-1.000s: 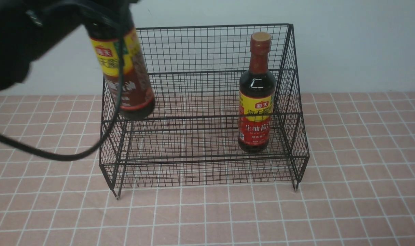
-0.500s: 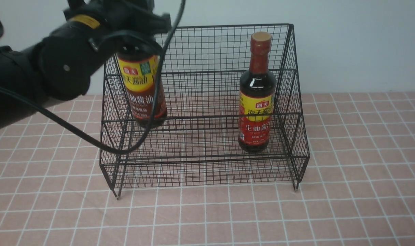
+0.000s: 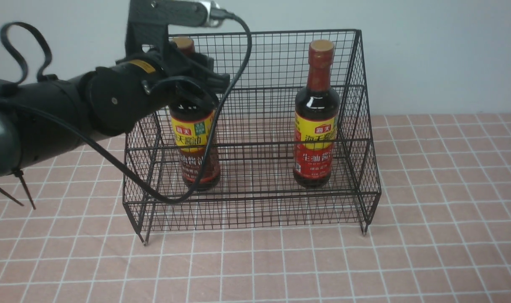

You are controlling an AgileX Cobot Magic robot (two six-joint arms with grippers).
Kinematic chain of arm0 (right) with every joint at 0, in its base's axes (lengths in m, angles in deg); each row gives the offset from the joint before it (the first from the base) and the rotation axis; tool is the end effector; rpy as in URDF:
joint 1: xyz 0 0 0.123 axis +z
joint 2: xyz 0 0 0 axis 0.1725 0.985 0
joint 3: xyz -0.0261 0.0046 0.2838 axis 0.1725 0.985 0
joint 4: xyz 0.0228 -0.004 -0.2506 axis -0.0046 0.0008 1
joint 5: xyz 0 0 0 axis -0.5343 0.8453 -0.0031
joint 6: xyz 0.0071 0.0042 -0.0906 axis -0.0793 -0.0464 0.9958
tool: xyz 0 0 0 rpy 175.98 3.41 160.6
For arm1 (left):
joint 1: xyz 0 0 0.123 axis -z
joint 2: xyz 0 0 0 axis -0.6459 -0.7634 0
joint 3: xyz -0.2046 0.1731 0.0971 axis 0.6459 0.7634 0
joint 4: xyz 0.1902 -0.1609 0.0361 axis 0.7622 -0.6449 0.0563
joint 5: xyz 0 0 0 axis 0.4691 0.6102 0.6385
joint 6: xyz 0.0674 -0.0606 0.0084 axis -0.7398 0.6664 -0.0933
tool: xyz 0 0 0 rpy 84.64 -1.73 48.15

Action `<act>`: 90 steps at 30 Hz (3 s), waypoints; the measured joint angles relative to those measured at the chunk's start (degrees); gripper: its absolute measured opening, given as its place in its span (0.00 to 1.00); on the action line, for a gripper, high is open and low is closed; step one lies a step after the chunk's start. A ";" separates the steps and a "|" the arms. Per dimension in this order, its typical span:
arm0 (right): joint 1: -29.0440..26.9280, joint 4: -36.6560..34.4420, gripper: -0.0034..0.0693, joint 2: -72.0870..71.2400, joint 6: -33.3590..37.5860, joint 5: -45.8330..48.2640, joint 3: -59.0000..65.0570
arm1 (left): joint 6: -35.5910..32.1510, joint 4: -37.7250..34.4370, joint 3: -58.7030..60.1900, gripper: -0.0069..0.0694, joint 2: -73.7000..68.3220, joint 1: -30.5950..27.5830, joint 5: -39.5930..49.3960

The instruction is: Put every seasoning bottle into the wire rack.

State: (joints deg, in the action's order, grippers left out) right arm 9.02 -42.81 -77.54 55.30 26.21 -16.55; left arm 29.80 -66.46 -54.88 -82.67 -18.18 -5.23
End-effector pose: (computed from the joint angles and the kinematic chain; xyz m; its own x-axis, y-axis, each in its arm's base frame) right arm 0.0525 -0.0004 0.1729 -0.2890 -0.0508 -0.9560 -0.0035 0.9986 -0.0520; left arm 0.3599 -0.1397 0.2897 -0.3011 0.0388 -0.9528 0.2970 0.9533 -0.0551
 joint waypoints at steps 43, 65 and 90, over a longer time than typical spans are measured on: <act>0.00 0.01 0.03 0.00 0.00 0.00 0.00 | 0.74 1.42 12.41 0.08 60.41 0.00 45.49; 0.00 0.01 0.03 0.00 0.00 0.00 0.00 | 5.77 13.75 14.10 0.08 73.90 -0.16 46.58; 0.00 0.07 0.03 0.00 0.00 0.14 -0.02 | 17.11 26.71 66.38 0.08 95.48 -15.00 31.12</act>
State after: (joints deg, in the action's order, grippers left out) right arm 9.02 -42.74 -77.54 55.30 26.35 -16.57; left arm 46.91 -39.75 11.51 12.81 -33.18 25.89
